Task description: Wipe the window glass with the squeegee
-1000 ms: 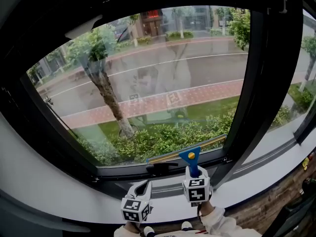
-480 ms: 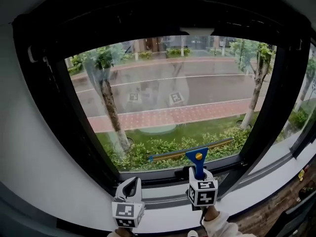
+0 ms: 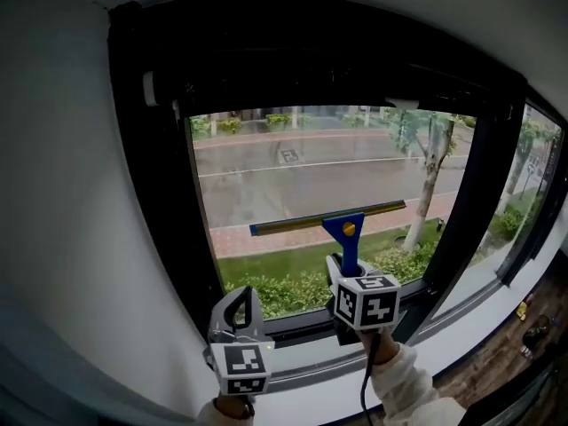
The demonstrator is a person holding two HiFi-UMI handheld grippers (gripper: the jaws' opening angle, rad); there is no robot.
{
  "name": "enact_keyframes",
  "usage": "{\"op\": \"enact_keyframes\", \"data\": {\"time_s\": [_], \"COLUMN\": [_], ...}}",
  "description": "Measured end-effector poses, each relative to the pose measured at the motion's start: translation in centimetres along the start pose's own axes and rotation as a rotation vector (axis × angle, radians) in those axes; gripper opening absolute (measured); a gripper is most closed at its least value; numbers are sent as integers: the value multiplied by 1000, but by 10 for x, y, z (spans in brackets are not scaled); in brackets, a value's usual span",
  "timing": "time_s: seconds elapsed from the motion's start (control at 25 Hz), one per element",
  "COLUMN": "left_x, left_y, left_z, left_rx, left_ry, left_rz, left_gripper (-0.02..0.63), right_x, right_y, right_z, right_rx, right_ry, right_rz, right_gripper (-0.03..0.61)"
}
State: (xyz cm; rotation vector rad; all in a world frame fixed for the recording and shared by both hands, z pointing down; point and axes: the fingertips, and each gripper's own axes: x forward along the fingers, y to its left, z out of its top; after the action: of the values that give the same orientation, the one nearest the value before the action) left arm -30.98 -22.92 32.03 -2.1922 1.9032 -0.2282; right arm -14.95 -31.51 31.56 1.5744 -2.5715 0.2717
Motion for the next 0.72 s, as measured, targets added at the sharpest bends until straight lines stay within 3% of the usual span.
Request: {"op": "enact_keyframes", "data": {"time_s": [0.16, 0.36, 0.72], "left_x": [8, 8, -5], "left_y": [15, 27, 48], "left_z": [54, 109, 141], "left_rx": [-41, -51, -43], "left_ry": [-74, -138, -184], "left_rz": [-28, -40, -6], "left_gripper": [0, 0, 0], "right_x": [9, 21, 41], "right_y": [30, 46, 63], "right_z": [87, 168, 214], "right_rx": [-49, -108, -131], "right_ry": [-86, -156, -167], "right_rz": [13, -50, -69], "right_gripper": [40, 38, 38]}}
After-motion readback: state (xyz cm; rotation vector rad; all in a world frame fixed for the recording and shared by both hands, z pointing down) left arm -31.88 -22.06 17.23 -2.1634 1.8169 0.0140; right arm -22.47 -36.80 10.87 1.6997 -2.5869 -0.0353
